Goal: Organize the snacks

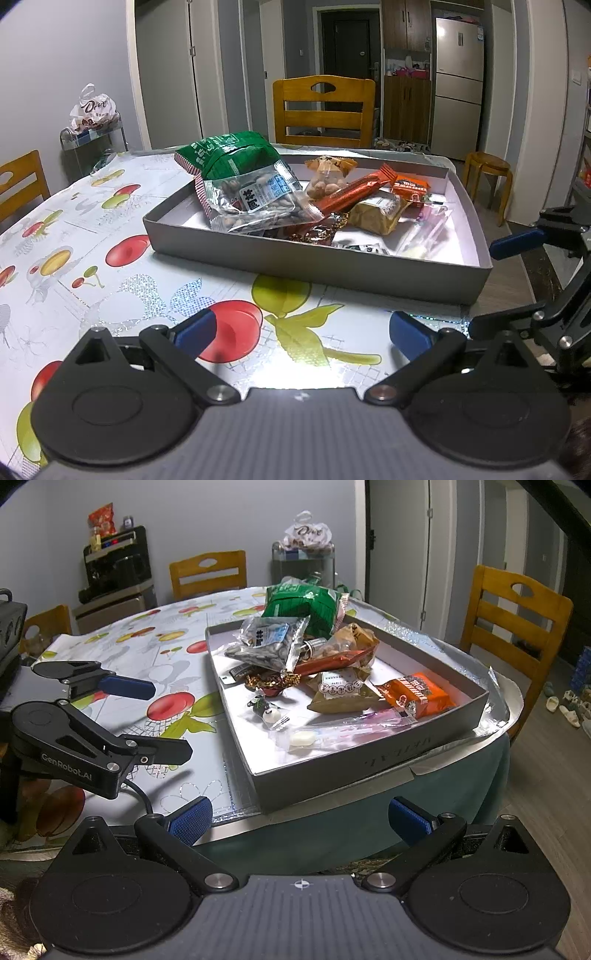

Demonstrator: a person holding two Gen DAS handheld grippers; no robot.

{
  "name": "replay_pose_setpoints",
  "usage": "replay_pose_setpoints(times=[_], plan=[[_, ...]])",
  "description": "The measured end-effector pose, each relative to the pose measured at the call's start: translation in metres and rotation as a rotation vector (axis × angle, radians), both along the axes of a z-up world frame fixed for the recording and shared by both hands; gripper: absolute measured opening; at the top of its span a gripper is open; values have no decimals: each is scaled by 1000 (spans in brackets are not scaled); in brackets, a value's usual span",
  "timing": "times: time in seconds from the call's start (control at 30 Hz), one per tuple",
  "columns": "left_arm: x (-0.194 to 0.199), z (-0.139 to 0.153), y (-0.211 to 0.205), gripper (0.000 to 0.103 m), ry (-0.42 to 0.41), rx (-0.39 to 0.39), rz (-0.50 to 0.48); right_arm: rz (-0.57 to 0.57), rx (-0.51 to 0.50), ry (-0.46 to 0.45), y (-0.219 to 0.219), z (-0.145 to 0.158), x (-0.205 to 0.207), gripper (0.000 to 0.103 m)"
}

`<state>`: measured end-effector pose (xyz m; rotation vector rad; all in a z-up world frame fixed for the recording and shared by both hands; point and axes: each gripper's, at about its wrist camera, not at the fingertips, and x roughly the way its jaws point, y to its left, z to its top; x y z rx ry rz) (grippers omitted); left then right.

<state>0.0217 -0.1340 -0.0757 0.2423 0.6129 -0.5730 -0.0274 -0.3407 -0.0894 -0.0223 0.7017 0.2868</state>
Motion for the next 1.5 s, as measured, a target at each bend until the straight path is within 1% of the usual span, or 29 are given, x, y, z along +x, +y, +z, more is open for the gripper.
replay_pose_setpoints(times=[0.7, 1.17, 1.33, 1.5], plan=[[1, -1, 0, 101, 10, -9, 14, 12, -11, 1, 3, 0, 1, 103], [2, -1, 1, 102, 20, -19, 7, 15, -10, 13, 2, -2, 1, 103], [3, -1, 4, 101, 30, -63, -28, 14, -10, 13, 2, -2, 1, 103], [3, -1, 4, 101, 31, -64, -21, 15, -10, 12, 2, -3, 1, 103]])
